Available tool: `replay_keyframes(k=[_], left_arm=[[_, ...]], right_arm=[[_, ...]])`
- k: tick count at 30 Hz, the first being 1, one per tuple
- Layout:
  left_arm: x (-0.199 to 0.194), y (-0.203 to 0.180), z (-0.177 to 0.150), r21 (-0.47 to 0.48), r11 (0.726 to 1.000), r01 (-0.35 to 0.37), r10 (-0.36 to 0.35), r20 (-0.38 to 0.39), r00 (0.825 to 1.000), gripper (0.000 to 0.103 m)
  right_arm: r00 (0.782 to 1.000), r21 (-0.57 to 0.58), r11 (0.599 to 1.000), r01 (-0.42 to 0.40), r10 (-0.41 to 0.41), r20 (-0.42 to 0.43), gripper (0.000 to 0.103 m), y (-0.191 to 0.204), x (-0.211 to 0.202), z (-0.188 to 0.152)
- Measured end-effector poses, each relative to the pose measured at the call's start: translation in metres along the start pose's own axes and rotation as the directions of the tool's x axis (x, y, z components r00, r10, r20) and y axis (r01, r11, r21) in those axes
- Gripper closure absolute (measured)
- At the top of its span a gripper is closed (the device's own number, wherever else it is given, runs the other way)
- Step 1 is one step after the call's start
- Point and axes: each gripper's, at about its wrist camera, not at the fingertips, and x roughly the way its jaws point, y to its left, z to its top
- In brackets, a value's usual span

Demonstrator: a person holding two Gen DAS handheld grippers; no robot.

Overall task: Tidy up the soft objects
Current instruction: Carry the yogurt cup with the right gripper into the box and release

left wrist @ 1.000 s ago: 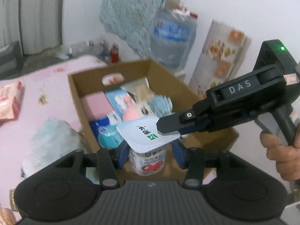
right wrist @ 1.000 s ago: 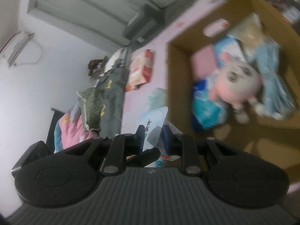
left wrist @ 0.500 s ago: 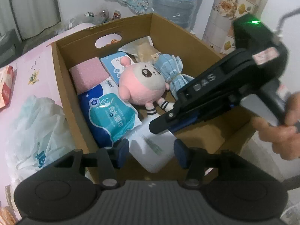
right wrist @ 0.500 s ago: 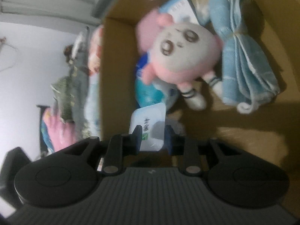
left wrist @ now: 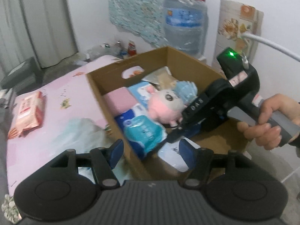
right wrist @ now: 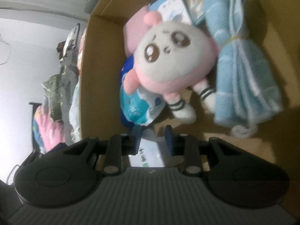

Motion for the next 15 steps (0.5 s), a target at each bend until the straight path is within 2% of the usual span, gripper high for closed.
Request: replay_keyframes(k=[9,15], left_arm=[[-0.025,0.055,-0.032,-0.127,0.986,-0.11,0.111,0.006,0.994,0.031],[-0.039,0.093,-0.058,-0.259,0.957,-0.133,0.141,0.016,0.99,0.029]], right_arm=[[0.997,0.008,0.998,-0.055,0.055,-0.051,0.075,0.015,0.027,-0.023],[0.997,0.051,0.996,-0.075,0.076,-0.016,0.073,0.013,0.027,-0.024]])
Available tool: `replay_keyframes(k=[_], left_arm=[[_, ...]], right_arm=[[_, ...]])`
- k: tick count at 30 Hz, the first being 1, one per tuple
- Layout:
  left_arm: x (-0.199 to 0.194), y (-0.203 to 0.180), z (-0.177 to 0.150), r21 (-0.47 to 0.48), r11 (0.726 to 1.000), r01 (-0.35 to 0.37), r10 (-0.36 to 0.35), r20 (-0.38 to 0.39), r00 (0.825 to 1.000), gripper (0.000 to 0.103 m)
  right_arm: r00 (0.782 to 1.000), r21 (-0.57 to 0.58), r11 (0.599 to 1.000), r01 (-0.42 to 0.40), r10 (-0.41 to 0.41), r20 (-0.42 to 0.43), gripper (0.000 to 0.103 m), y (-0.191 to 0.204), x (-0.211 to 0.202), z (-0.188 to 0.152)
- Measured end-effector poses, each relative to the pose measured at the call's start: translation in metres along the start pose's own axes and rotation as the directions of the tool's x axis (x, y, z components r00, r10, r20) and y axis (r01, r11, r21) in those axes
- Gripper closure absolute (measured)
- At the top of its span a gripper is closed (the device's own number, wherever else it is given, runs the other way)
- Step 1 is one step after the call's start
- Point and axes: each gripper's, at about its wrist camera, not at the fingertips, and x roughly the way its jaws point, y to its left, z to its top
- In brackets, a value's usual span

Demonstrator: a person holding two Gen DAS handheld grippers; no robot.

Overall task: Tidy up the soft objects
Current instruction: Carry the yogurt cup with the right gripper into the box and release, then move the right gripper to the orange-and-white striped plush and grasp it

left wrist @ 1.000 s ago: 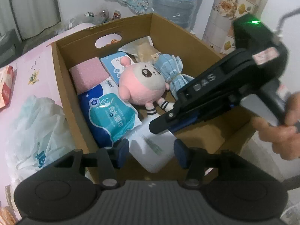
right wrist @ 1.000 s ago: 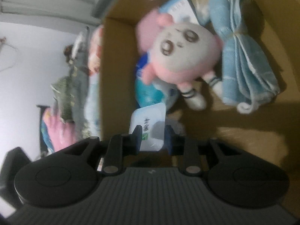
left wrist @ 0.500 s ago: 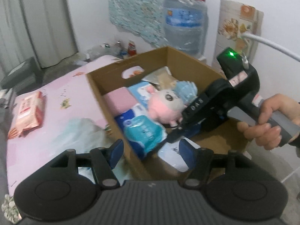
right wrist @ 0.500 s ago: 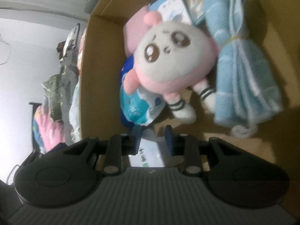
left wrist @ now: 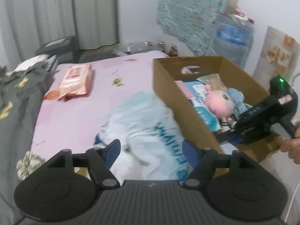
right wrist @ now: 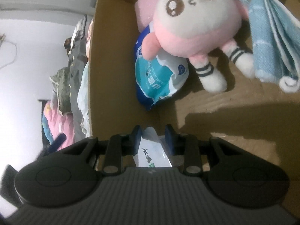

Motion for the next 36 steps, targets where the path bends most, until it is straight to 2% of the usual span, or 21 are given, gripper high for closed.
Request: replay_keyframes(k=[1,3,7,11,15,17,20,26,31,36], left_arm=[[-0.002,0.007,-0.003,-0.022,1.0,-0.006,0.006,0.007,1.0,0.028],[-0.008,0.021,-0.01,-0.059,0.998,-0.018,0.019,0.019,1.0,0.027],[-0.016,0.047,-0.023,-0.118,0.992,-0.048,0.051,0.028,0.998,0.027],[-0.023,0.072,-0.033,-0.166,0.981,-0.097,0.103,0.026,0.994,0.027],[-0.034,0.094,-0.041,-0.206,0.968,-0.147,0.16,0.049,0.986,0.027],[-0.038,0.103,-0.045,-0.221,0.962,-0.163,0.179,0.055,0.982,0.027],[-0.039,0.112,-0.055,-0.237,0.959,-0.154,0.169,0.044,0.985,0.027],[-0.037,0.124,-0.073,-0.26,0.955,-0.139,0.148,0.016,0.989,0.031],[-0.037,0.142,-0.083,-0.269,0.947,-0.175,0.183,0.006,0.983,0.035],[-0.023,0.157,-0.093,-0.286,0.942,-0.177,0.169,-0.053,0.984,0.038]], right_arm=[[1.0,0.004,1.0,0.003,-0.003,0.015,0.071,0.0,-0.004,0.0],[0.998,-0.008,1.0,0.008,-0.007,0.056,0.06,0.001,-0.013,0.0],[0.986,-0.062,0.998,0.011,-0.001,0.165,0.053,0.018,-0.032,-0.003],[0.971,-0.162,0.986,0.033,0.007,0.239,0.046,0.053,-0.047,-0.006],[0.965,-0.287,0.957,0.038,0.039,0.258,0.036,0.1,-0.048,-0.007],[0.97,-0.356,0.934,0.023,0.065,0.235,0.034,0.129,-0.041,-0.01],[0.983,-0.443,0.896,-0.004,0.084,0.161,0.032,0.171,-0.017,-0.009],[1.0,-0.53,0.848,-0.023,0.018,-0.016,0.032,0.236,0.063,-0.008],[0.989,-0.541,0.84,-0.044,-0.041,-0.143,0.032,0.271,0.131,-0.015],[0.958,-0.526,0.848,-0.07,-0.089,-0.272,0.032,0.287,0.198,-0.025]])
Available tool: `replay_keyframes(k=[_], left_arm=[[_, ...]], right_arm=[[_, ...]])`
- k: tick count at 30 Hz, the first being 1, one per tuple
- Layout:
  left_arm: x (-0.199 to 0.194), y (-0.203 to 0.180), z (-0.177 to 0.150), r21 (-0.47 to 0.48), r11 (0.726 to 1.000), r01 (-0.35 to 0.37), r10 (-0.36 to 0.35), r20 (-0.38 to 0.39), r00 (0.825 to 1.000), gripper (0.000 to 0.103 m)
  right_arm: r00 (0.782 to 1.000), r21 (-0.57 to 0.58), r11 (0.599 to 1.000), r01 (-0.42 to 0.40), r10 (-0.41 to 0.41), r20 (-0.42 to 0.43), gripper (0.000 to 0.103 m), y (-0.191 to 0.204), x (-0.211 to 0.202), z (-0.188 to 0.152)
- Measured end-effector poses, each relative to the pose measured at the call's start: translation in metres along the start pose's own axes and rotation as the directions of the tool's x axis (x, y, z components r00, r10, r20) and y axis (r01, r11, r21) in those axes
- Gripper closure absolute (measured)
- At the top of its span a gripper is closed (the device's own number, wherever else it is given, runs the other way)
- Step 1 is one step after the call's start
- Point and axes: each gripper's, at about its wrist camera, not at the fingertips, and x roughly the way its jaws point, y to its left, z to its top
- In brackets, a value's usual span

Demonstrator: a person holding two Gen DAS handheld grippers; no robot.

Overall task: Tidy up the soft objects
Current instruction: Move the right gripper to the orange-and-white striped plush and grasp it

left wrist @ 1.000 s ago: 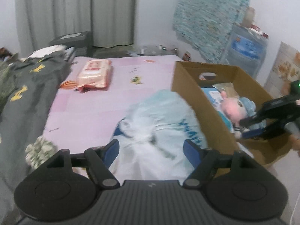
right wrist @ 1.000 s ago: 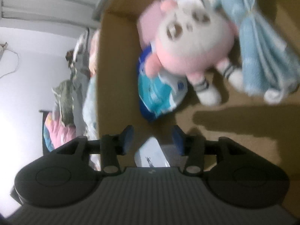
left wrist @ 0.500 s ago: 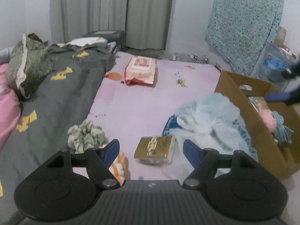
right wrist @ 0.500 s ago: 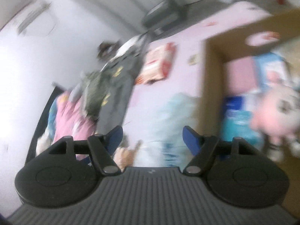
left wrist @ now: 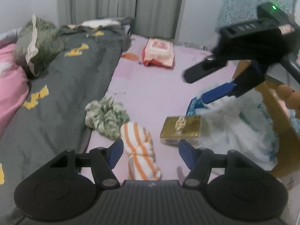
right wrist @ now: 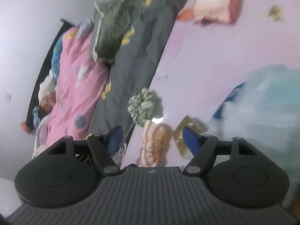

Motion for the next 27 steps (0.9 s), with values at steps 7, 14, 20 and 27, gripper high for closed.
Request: replay_keyframes(k=[7,14,20,27], left_arm=[[0.035,0.007,-0.007,-0.003,1.0,-0.013,0.013,-0.096,0.995,0.048],[0.058,0.012,-0.017,-0.05,0.999,0.002,-0.01,-0.151,0.989,0.057],[0.053,0.013,-0.021,-0.097,0.995,0.022,-0.035,-0.134,0.99,0.059],[0.031,0.006,-0.019,-0.092,0.996,0.022,-0.032,-0.108,0.994,0.06]], right_arm=[[0.985,0.006,1.0,-0.02,0.021,-0.172,0.034,0.018,0.07,-0.009],[0.971,0.023,0.998,0.062,-0.055,-0.231,0.047,0.013,0.108,-0.026],[0.971,0.057,0.992,0.109,-0.094,-0.22,0.054,0.004,0.127,-0.029],[0.979,0.103,0.993,0.058,-0.036,-0.202,0.062,-0.001,0.119,-0.037]])
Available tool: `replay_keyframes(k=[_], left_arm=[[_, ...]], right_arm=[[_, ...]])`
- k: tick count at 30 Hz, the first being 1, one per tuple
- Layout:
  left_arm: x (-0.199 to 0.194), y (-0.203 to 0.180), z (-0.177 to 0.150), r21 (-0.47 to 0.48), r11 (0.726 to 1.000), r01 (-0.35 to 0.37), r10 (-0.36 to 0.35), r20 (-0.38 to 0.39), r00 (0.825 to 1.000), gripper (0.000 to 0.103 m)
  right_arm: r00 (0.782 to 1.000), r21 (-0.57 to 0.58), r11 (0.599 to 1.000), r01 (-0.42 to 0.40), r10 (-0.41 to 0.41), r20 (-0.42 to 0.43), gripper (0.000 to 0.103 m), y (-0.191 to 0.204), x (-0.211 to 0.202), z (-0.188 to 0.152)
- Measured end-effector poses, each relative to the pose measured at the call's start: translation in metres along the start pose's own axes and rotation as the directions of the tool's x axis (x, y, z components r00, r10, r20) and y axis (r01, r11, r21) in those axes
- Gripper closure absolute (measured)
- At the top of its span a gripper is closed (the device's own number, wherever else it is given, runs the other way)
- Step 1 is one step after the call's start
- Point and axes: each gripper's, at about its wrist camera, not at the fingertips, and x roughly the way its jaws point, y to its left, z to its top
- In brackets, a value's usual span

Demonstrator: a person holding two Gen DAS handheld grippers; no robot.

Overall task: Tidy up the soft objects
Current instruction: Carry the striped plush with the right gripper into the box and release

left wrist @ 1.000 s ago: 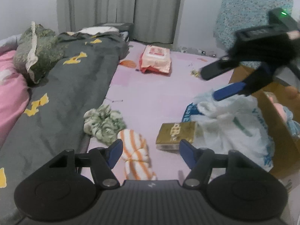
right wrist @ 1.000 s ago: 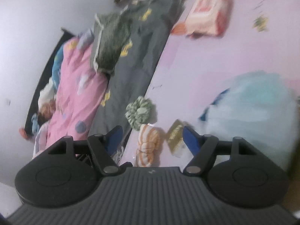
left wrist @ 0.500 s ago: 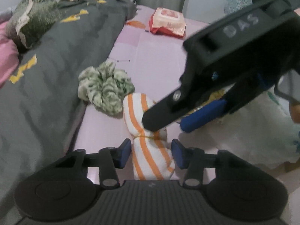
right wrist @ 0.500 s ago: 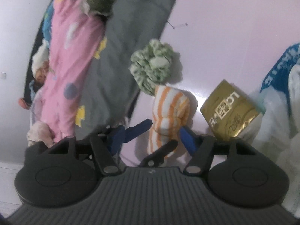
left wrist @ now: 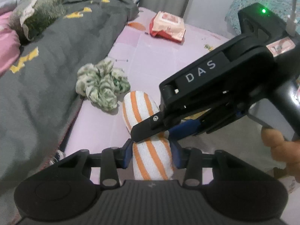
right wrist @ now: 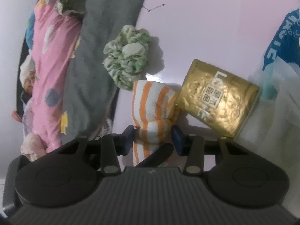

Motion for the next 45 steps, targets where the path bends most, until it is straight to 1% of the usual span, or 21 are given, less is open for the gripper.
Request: replay_keyframes(k=[3,7,11,15,19,21,23,25,29,31,33,36,38,40,42,43,45], left_arm=[[-0.012,-0.004,0.005,0.007,1.0,0.003,-0.003,0.03,1.0,0.06],[-0.03,-0.02,0.012,0.052,0.999,-0.003,-0.001,0.086,0.996,0.06],[-0.043,-0.043,0.017,0.108,0.994,0.005,-0.019,0.127,0.992,0.06],[-0.051,-0.072,0.022,0.182,0.983,0.015,-0.044,0.153,0.987,0.06],[-0.053,-0.107,0.032,0.259,0.964,0.054,-0.101,0.17,0.98,0.06],[-0.056,-0.128,0.038,0.293,0.952,0.089,-0.146,0.177,0.973,0.059],[-0.06,-0.153,0.043,0.33,0.934,0.135,-0.203,0.181,0.962,0.058],[-0.062,-0.182,0.046,0.371,0.91,0.184,-0.264,0.176,0.948,0.057],[-0.057,-0.241,0.048,0.444,0.85,0.282,-0.374,0.134,0.918,0.054],[-0.051,-0.271,0.046,0.473,0.816,0.333,-0.421,0.092,0.902,0.053],[-0.043,-0.297,0.042,0.492,0.784,0.378,-0.457,0.047,0.888,0.052],[-0.027,-0.332,0.035,0.507,0.739,0.443,-0.495,-0.037,0.868,0.051],[-0.016,-0.35,0.029,0.509,0.717,0.476,-0.504,-0.093,0.859,0.051],[-0.003,-0.357,0.025,0.508,0.705,0.494,-0.497,-0.142,0.856,0.05],[0.007,-0.365,0.016,0.502,0.7,0.508,-0.481,-0.196,0.855,0.048],[0.013,-0.367,0.014,0.495,0.701,0.513,-0.47,-0.221,0.855,0.048],[0.023,-0.366,0.008,0.48,0.713,0.512,-0.446,-0.252,0.859,0.048]], right_arm=[[0.999,-0.02,0.999,-0.029,0.029,0.027,0.062,0.005,-0.013,-0.005],[0.994,-0.049,0.997,-0.064,0.068,0.086,0.063,0.013,-0.04,-0.014],[0.984,-0.069,0.994,-0.083,0.093,0.153,0.063,0.013,-0.07,-0.026],[0.969,-0.067,0.993,-0.096,0.109,0.222,0.063,0.003,-0.104,-0.041],[0.946,-0.064,0.993,-0.096,0.112,0.305,0.064,-0.013,-0.145,-0.061],[0.928,-0.056,0.994,-0.089,0.103,0.358,0.064,-0.023,-0.171,-0.073],[0.907,-0.047,0.996,-0.074,0.087,0.411,0.064,-0.033,-0.199,-0.086],[0.883,-0.033,0.998,-0.054,0.063,0.464,0.064,-0.046,-0.229,-0.1],[0.834,0.015,1.0,0.003,-0.01,0.552,0.064,-0.079,-0.288,-0.135],[0.816,0.052,0.998,0.029,-0.054,0.575,0.064,-0.098,-0.313,-0.152],[0.803,0.09,0.995,0.054,-0.096,0.587,0.064,-0.118,-0.333,-0.169],[0.795,0.142,0.985,0.093,-0.16,0.585,0.064,-0.146,-0.353,-0.193],[0.799,0.166,0.979,0.12,-0.194,0.568,0.064,-0.163,-0.36,-0.204],[0.812,0.183,0.974,0.133,-0.213,0.544,0.065,-0.18,-0.36,-0.21],[0.826,0.185,0.971,0.152,-0.227,0.516,0.064,-0.192,-0.356,-0.212],[0.837,0.181,0.97,0.163,-0.233,0.494,0.064,-0.199,-0.351,-0.21],[0.852,0.172,0.968,0.181,-0.242,0.465,0.064,-0.206,-0.341,-0.207]])
